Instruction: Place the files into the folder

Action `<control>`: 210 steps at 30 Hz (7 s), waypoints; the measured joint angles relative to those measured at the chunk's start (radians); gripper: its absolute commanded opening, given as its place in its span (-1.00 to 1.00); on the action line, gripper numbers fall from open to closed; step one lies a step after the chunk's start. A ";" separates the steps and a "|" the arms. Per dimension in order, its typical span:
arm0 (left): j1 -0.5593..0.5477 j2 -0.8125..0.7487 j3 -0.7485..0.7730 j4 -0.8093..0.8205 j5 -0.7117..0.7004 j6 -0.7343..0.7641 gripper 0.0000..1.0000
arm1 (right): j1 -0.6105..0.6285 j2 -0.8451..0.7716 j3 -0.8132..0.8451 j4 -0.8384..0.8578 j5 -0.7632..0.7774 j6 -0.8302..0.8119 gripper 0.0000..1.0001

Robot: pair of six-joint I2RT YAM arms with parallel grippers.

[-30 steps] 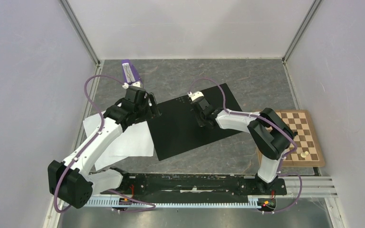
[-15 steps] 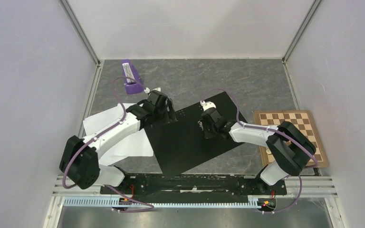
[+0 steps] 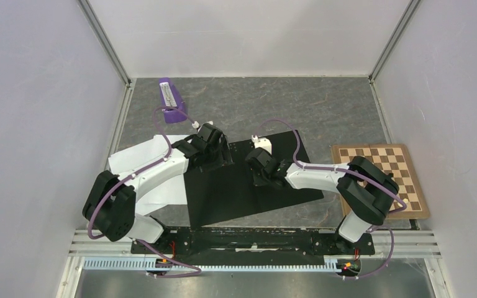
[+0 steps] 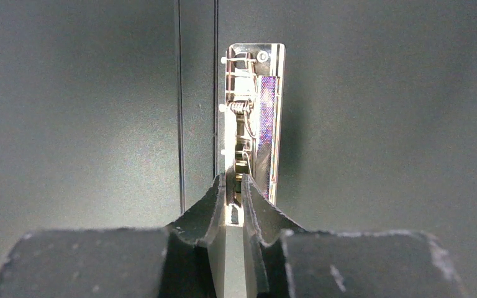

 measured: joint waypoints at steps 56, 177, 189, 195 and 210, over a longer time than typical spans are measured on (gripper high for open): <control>-0.051 0.077 -0.132 0.048 -0.162 -0.135 0.07 | 0.092 -0.136 -0.102 -0.071 0.090 -0.060 -0.73; -0.026 0.032 0.212 -0.251 -0.115 0.085 0.29 | -0.069 -0.016 0.086 0.015 0.063 -0.233 -0.43; -0.026 0.026 0.228 -0.264 -0.129 0.093 0.29 | -0.120 0.016 0.150 -0.003 0.056 -0.267 -0.64; -0.026 0.016 0.235 -0.267 -0.131 0.096 0.29 | -0.119 -0.211 -0.074 -0.016 0.028 -0.214 -0.88; -0.026 0.005 0.240 -0.269 -0.131 0.101 0.29 | -0.117 -0.341 -0.312 0.186 -0.316 -0.072 -0.96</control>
